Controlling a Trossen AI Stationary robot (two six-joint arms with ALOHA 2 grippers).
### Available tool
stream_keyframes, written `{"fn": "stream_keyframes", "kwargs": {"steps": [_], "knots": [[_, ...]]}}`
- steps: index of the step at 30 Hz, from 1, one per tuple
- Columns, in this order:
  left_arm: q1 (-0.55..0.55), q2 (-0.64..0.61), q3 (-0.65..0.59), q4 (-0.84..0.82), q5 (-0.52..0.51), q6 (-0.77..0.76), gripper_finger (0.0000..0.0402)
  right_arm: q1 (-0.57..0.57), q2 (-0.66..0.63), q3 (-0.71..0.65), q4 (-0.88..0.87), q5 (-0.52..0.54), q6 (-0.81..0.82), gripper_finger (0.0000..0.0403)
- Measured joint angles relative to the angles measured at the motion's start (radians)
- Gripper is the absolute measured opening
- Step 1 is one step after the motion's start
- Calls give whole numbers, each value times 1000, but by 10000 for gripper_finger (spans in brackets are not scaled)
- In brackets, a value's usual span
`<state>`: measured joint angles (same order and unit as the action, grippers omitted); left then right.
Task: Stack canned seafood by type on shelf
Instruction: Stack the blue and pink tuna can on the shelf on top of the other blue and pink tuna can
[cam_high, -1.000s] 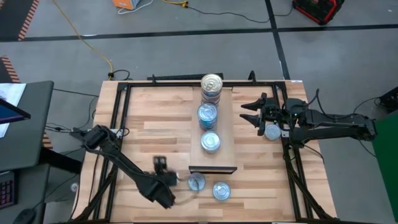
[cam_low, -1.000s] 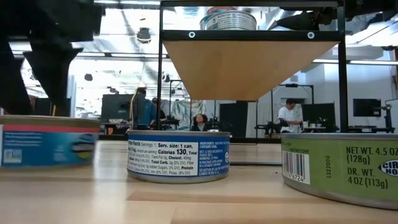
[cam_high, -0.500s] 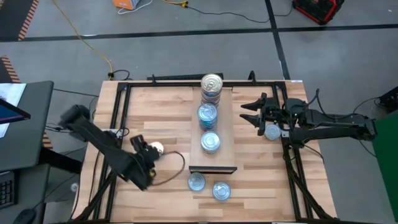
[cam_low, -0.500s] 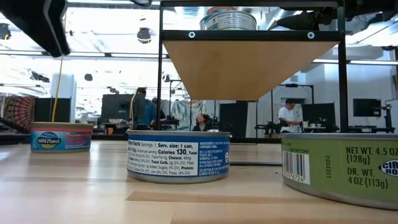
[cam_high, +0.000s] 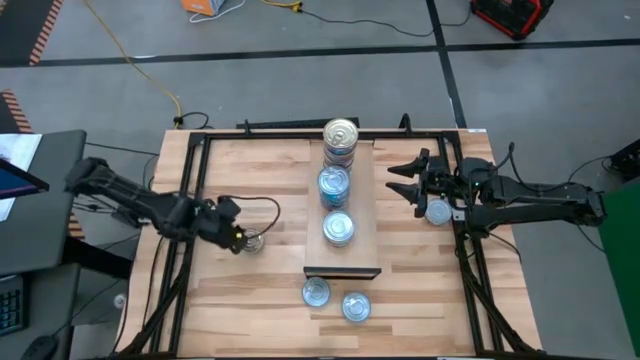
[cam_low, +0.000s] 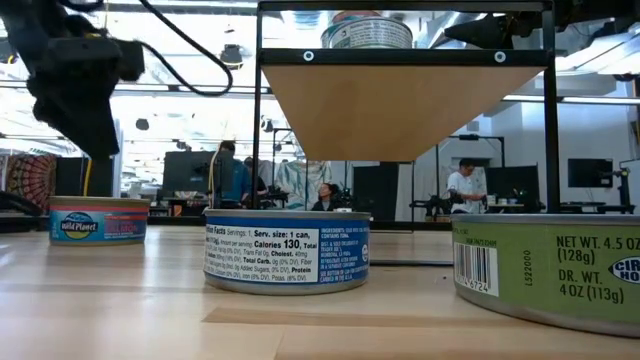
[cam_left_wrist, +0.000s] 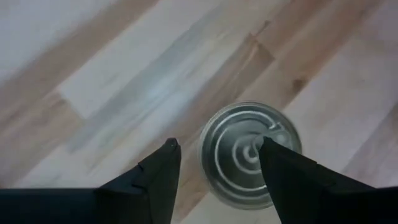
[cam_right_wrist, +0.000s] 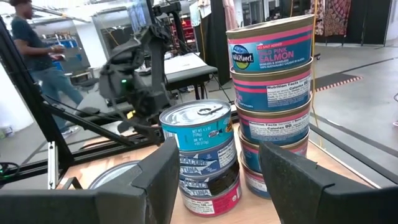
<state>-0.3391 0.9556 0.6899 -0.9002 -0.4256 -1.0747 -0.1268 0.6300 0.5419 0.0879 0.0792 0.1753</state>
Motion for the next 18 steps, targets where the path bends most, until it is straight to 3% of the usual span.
{"fn": "stream_keyframes", "kwargs": {"steps": [9,18], "knots": [[199,-11,-29,50,136,228,152,12,6,0,-10,0,0,243],[230,80,-29,156,167,375,140,23,12,1,-11,0,0,243]]}}
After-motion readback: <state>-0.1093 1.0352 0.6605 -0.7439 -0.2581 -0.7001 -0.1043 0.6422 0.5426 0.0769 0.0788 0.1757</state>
